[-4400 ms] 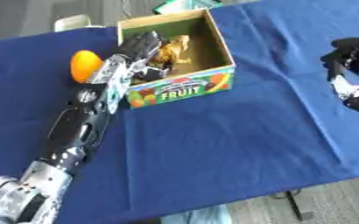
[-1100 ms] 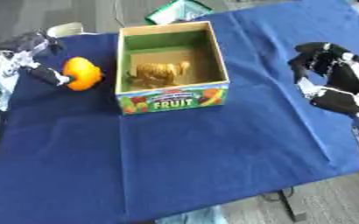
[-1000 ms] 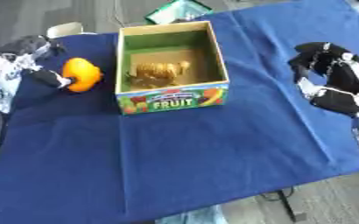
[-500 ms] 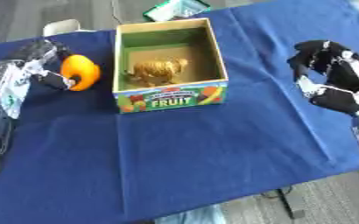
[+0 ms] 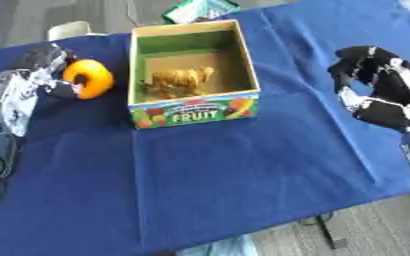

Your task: Pick up objects on the table and place them in the box.

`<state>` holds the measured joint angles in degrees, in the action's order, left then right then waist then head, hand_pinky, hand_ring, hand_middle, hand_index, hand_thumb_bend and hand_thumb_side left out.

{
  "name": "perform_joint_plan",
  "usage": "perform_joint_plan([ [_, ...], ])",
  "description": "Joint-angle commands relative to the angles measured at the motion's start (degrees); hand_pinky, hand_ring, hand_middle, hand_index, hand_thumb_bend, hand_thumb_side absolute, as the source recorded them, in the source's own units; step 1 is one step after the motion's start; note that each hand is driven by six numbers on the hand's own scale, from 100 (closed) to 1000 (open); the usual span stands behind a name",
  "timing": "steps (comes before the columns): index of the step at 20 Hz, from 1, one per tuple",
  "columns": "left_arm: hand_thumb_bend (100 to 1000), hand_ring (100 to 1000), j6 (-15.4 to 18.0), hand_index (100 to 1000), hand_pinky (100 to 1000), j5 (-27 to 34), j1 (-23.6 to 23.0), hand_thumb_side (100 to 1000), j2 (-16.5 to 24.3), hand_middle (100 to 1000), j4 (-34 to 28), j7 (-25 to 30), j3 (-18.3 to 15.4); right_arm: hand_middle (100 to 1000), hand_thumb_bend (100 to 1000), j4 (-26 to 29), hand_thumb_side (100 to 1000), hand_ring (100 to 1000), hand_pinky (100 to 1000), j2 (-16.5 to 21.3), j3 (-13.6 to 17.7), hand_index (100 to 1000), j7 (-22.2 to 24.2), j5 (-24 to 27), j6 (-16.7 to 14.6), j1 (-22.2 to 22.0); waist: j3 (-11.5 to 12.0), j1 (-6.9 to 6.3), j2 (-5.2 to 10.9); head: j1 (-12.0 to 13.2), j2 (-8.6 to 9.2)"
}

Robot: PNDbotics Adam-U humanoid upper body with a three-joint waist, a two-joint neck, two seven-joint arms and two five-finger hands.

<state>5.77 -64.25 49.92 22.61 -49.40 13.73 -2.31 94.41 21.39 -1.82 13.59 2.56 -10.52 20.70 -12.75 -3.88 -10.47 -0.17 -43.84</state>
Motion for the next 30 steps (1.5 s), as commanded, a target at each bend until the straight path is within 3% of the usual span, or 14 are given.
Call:
perform_joint_plan([
  [1, 100, 470, 0.1, 531, 663, 0.7, 1.0, 163, 1.1, 356, -1.7, -1.1, -0.3, 579, 100, 0.6, 100, 707, 720, 0.6, 0.2, 768, 0.0, 0.0, 0.0, 0.8, 0.0, 0.27, 0.90, -0.2, -0.28],
  [4, 100, 456, 0.5, 477, 656, 1.8, 1.5, 166, 1.6, 305, -3.4, -1.7, -0.3, 579, 100, 0.6, 100, 707, 720, 0.6, 0.3, 768, -0.1, 0.0, 0.0, 0.7, 0.0, 0.28, 1.05, -0.3, -0.28],
  [14, 100, 454, 3.7, 476, 659, 5.9, 4.9, 168, 2.3, 307, -11.5, -0.8, 1.2, 579, 100, 0.4, 100, 707, 721, 0.5, 0.2, 769, 0.1, -0.1, 0.1, 0.4, 0.1, 0.04, 1.71, -0.5, -0.28],
  [21, 100, 462, 5.3, 491, 661, 5.2, 7.8, 163, -1.7, 321, -13.1, -1.1, 3.4, 579, 100, 0.3, 100, 707, 721, 0.4, -0.3, 769, 0.5, 0.0, 0.1, 0.8, -1.0, -0.03, 1.72, 0.4, -0.28],
  [30, 100, 480, 6.7, 530, 666, 1.4, 7.9, 150, -6.7, 368, -10.2, -4.3, 5.7, 579, 100, 0.2, 100, 706, 722, -0.1, -0.9, 769, 1.2, 0.2, 0.0, 1.5, -2.6, 0.14, 1.14, 1.3, -0.28],
])
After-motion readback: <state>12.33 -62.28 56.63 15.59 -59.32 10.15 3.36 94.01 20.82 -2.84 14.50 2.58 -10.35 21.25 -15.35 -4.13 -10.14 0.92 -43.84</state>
